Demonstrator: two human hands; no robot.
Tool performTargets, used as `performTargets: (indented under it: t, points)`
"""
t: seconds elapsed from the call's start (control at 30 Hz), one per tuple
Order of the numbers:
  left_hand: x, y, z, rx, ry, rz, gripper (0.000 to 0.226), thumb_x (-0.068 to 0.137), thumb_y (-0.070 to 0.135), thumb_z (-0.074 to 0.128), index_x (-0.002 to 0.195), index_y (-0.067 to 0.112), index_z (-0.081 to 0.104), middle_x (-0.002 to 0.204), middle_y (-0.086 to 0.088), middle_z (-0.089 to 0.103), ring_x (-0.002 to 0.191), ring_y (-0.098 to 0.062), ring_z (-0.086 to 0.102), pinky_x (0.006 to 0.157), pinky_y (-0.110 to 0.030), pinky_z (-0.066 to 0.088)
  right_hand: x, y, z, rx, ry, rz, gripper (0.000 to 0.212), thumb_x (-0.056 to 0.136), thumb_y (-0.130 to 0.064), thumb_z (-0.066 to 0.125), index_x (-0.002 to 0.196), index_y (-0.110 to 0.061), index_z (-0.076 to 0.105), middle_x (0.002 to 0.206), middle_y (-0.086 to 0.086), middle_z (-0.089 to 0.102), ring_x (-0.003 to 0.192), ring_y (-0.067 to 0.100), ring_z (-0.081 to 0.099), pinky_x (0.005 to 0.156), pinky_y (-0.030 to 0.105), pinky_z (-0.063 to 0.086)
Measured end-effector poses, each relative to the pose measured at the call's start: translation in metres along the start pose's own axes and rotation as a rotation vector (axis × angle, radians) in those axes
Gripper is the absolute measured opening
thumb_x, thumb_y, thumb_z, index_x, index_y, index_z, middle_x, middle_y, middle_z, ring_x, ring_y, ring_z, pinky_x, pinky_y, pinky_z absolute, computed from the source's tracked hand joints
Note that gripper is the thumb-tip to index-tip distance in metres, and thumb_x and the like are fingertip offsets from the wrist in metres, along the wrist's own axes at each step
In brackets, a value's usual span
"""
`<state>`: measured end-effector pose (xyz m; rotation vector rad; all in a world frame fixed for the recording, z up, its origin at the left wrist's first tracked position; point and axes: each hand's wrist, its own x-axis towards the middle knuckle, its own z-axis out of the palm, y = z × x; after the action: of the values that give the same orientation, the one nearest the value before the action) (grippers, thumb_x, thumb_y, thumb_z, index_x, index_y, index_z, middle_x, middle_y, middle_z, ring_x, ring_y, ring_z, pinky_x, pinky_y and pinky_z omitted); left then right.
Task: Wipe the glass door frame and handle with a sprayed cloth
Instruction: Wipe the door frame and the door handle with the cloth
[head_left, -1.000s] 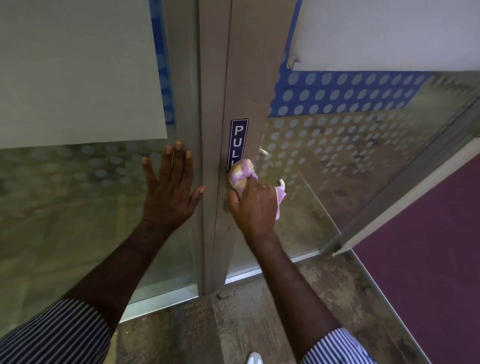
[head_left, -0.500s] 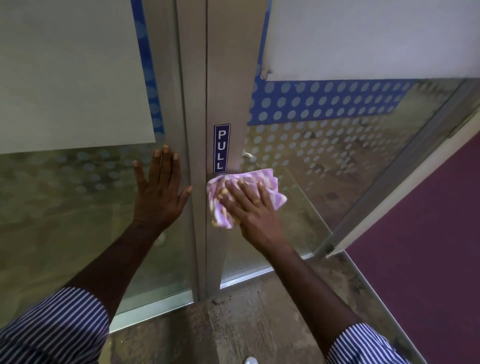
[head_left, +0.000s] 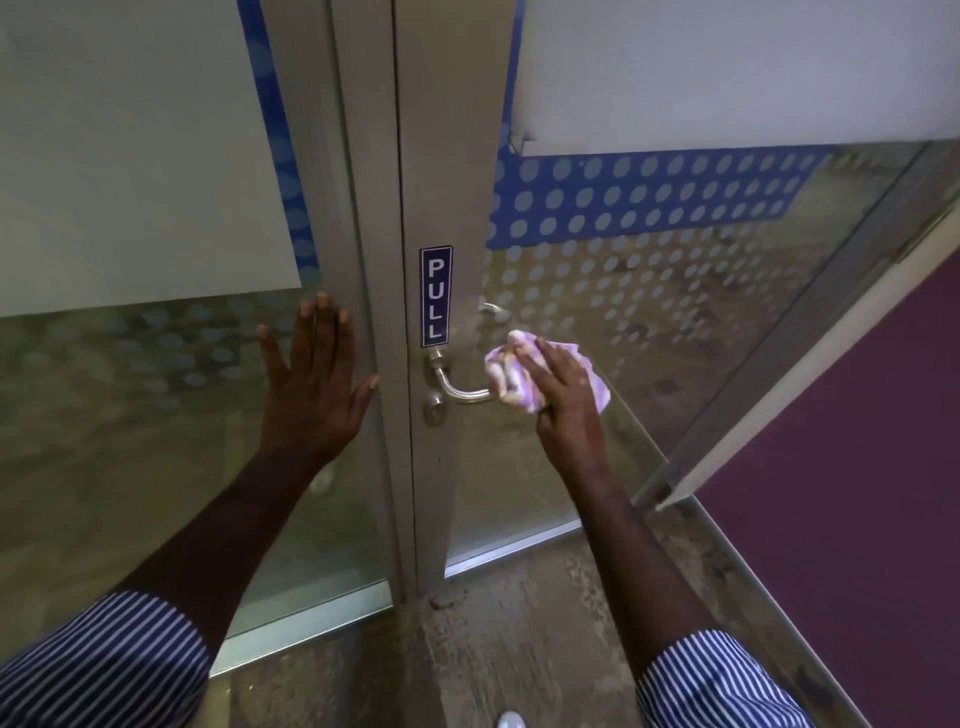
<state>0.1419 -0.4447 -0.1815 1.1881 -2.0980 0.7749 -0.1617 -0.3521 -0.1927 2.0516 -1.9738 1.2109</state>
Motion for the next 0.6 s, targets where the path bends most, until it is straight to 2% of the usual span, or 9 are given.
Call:
performTargets:
  t: [0.03,0.1,0.17,0.27,0.37,0.5,0.6]
  points:
    - [0.000,0.001,0.000,-0.002,0.001,-0.004,0.088,0.102,0.049,0.039,0.158,0.001,-0.010,0.164,-0.016,-0.029,0.154,-0.031,-0.022,0.118,-0.058,-0.023,-0.001,-0.006,0.004,0.033,0.028,0.056,0.086,0.067,0.020,0.048,0.146,-0.013,0.055,0.157,0.005,0.047,0.149,0.025,0.037,0.119,0.058,0.030]
    - [0.001,0.001,0.001,0.001,0.009,-0.007,0.090,0.102,0.049,0.042,0.159,0.001,-0.008,0.164,-0.017,-0.028,0.154,-0.032,-0.021,0.119,-0.059,-0.022,-0.014,-0.041,0.028,0.005,0.016,0.090,0.093,0.065,0.022,0.047,0.151,-0.015,0.048,0.163,0.007,0.038,0.155,0.028,0.023,0.126,0.057,0.015]
    - [0.000,0.000,0.003,0.019,0.020,0.003,0.092,0.101,0.050,0.043,0.159,0.002,-0.009,0.165,-0.017,-0.027,0.154,-0.031,-0.021,0.119,-0.059,-0.020,-0.030,-0.075,0.049,-0.094,-0.060,-0.029,0.092,0.069,0.010,0.043,0.155,-0.020,0.042,0.166,0.007,0.030,0.157,0.028,0.013,0.128,0.048,0.001]
    - [0.001,-0.002,0.000,0.016,0.006,0.010,0.093,0.101,0.052,0.044,0.159,0.003,-0.009,0.165,-0.016,-0.027,0.155,-0.031,-0.021,0.119,-0.059,-0.019,-0.030,-0.080,0.052,-0.222,-0.099,-0.169,0.083,0.075,-0.003,0.034,0.154,-0.024,0.043,0.166,0.005,0.031,0.156,0.032,0.019,0.127,0.049,0.008]
    - [0.000,-0.001,0.001,0.030,-0.003,0.010,0.092,0.101,0.054,0.043,0.159,0.002,-0.006,0.165,-0.016,-0.027,0.155,-0.031,-0.020,0.119,-0.060,-0.018,-0.023,-0.080,0.052,-0.302,-0.075,-0.125,0.085,0.072,-0.005,0.038,0.154,-0.026,0.044,0.167,0.006,0.030,0.156,0.033,0.020,0.127,0.051,0.007]
    - [-0.001,-0.004,0.002,0.008,0.007,0.012,0.090,0.102,0.054,0.042,0.159,0.003,-0.005,0.165,-0.014,-0.026,0.155,-0.029,-0.019,0.120,-0.057,-0.020,-0.025,-0.078,0.059,-0.341,-0.099,-0.311,0.079,0.073,-0.005,0.043,0.148,-0.029,0.053,0.165,0.004,0.035,0.154,0.035,0.024,0.126,0.052,0.010]
    - [-0.002,-0.008,0.003,0.008,0.018,0.035,0.088,0.102,0.053,0.041,0.160,0.003,-0.005,0.166,-0.014,-0.023,0.155,-0.029,-0.018,0.120,-0.057,-0.020,-0.019,-0.050,0.039,-0.292,0.007,-0.216,0.083,0.068,0.003,0.043,0.142,-0.031,0.059,0.162,0.004,0.040,0.152,0.032,0.030,0.126,0.050,0.014]
